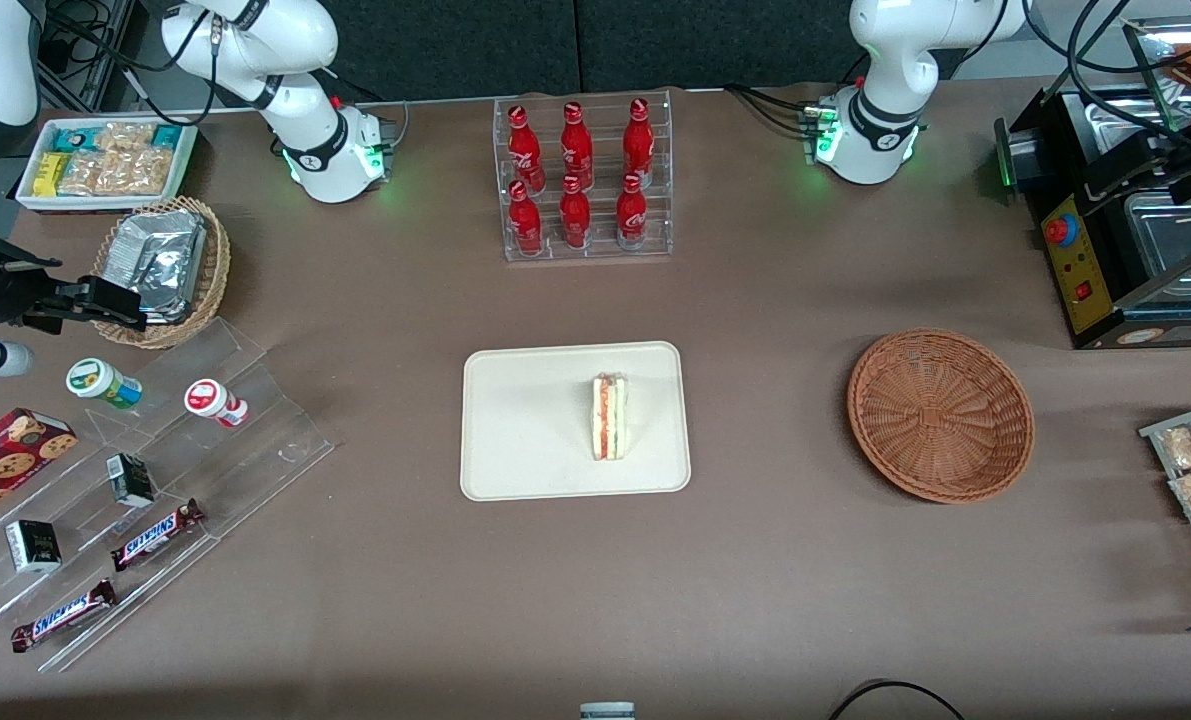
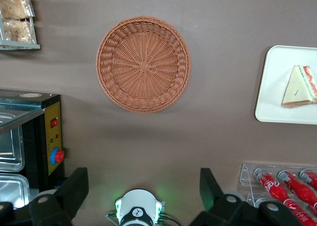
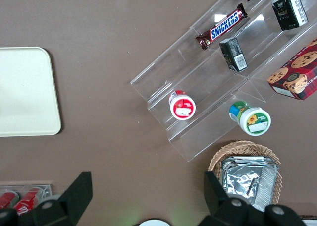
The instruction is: Place sandwich from basket to tray
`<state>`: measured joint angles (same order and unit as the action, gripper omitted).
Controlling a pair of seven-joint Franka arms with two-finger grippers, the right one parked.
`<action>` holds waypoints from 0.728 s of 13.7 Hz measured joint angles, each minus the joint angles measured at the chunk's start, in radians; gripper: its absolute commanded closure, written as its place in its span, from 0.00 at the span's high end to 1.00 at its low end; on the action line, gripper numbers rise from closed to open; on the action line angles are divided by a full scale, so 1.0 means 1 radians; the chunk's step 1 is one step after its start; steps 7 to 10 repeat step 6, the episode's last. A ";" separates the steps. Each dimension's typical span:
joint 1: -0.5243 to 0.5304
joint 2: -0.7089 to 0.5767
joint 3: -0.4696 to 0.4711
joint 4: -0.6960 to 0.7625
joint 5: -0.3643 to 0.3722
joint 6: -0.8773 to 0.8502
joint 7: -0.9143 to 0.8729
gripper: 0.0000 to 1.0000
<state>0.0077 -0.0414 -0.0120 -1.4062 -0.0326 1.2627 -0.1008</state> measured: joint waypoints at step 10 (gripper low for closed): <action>0.006 -0.003 0.010 0.000 0.001 0.004 0.125 1.00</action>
